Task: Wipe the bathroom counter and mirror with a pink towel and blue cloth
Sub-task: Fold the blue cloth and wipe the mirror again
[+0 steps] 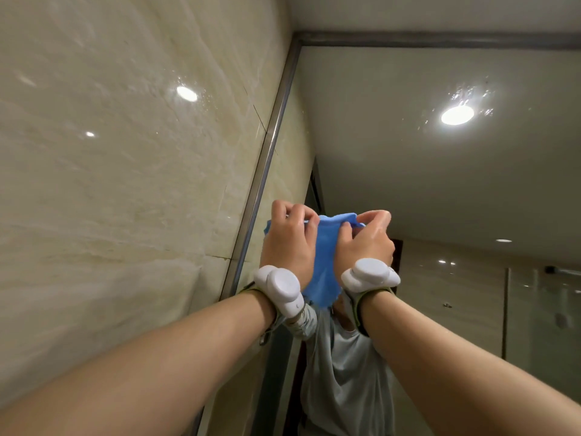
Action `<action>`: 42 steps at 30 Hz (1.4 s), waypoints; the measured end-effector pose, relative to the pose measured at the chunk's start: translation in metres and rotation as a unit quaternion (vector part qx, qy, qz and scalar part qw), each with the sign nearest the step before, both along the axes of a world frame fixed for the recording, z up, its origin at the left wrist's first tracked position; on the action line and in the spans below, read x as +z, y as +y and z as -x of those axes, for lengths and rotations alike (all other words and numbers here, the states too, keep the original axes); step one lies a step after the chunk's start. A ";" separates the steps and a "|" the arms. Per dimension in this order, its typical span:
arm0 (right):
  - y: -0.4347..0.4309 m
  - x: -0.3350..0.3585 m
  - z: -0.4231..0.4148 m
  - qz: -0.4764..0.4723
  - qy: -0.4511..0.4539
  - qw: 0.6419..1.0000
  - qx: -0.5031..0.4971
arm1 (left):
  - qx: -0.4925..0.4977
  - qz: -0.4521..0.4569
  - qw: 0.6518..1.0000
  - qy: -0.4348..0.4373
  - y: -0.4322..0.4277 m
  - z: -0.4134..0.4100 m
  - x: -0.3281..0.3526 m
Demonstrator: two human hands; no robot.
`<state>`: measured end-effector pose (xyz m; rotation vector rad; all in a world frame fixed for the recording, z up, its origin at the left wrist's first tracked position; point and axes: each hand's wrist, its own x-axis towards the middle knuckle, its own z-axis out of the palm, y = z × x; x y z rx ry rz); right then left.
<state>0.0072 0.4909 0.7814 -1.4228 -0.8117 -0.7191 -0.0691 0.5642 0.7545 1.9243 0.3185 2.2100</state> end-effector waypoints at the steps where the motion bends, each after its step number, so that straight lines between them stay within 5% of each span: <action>1: 0.004 -0.003 0.002 0.010 -0.024 1.000 -0.001 | 0.003 -0.013 1.000 0.003 0.003 -0.002 0.001; 4: 0.023 -0.013 -0.005 0.113 -0.087 0.990 0.002 | 0.024 -0.031 0.999 0.035 0.019 -0.015 0.001; 7: 0.034 -0.024 -0.024 0.220 -0.203 0.950 -0.090 | 0.111 -0.091 0.964 0.223 0.045 -0.028 -0.008; 9: 0.040 -0.028 -0.033 0.193 -0.274 0.922 -0.192 | 0.149 -0.113 0.932 0.310 0.063 -0.031 -0.014; 15: 0.053 -0.003 -0.048 0.131 -0.325 0.859 -0.373 | 0.170 -0.135 0.961 0.173 0.066 -0.030 -0.014; 19: 0.055 0.023 -0.049 0.151 -0.275 0.861 -0.400 | 0.198 -0.149 0.954 0.170 0.071 -0.026 -0.008; 23: 0.050 0.036 -0.042 0.234 -0.317 0.808 -0.437 | 0.240 -0.110 0.949 0.171 0.074 -0.032 -0.003; 26: 0.055 0.043 -0.027 0.231 -0.256 0.866 -0.361 | 0.260 -0.064 0.948 0.172 0.072 -0.038 0.001; 28: 0.057 0.048 -0.014 0.204 -0.150 0.934 -0.251 | 0.183 -0.014 0.966 0.181 0.068 -0.040 0.007; 31: 0.059 0.049 -0.006 0.177 -0.064 0.970 -0.156 | 0.069 0.103 0.973 0.193 0.065 -0.042 0.025; 36: 0.062 0.030 -0.017 0.149 -0.148 0.957 -0.201 | -0.003 0.084 0.992 0.095 0.057 -0.042 0.022; 42: 0.062 0.005 -0.051 0.174 -0.283 0.895 -0.297 | 0.127 -0.035 0.987 0.095 0.062 -0.051 0.008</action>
